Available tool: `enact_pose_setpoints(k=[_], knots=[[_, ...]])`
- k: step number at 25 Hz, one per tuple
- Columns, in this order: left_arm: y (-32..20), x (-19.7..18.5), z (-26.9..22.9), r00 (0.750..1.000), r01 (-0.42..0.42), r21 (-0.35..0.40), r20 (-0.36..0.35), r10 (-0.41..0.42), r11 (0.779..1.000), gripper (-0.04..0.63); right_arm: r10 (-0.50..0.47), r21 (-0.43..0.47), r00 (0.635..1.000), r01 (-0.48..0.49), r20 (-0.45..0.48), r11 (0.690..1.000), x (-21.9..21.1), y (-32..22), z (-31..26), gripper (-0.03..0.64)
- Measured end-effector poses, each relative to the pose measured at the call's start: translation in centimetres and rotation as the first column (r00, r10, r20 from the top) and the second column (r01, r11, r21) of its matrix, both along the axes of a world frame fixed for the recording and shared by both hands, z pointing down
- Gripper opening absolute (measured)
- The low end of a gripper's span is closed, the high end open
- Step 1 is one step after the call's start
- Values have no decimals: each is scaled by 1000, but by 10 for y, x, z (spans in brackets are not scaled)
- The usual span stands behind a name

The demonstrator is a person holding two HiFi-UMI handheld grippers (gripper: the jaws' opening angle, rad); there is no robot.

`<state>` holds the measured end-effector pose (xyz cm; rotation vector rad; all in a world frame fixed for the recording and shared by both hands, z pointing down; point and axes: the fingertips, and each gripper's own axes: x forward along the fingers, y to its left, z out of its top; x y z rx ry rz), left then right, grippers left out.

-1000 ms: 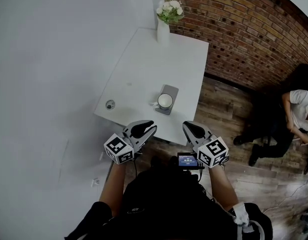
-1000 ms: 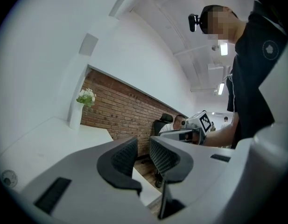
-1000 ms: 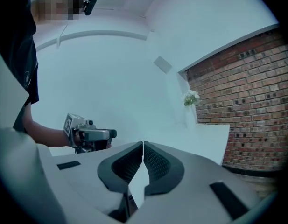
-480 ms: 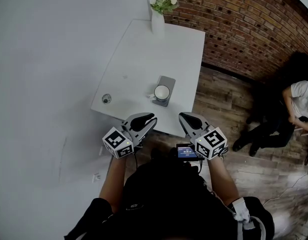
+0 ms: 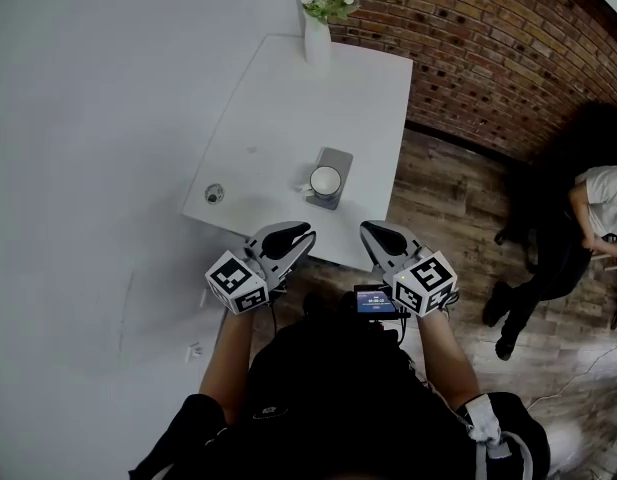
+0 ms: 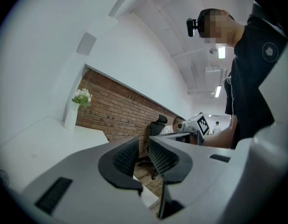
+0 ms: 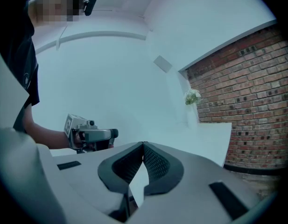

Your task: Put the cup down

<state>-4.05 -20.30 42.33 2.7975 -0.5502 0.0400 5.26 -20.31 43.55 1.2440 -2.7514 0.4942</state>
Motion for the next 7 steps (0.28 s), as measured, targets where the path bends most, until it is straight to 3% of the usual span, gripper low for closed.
enact_pose_setpoints(k=[7], knots=[[0,0,-1,1000,-7,-5,0,7,1000,71,-3,-7,1000,3,-1,1000,-1,0,1,14]])
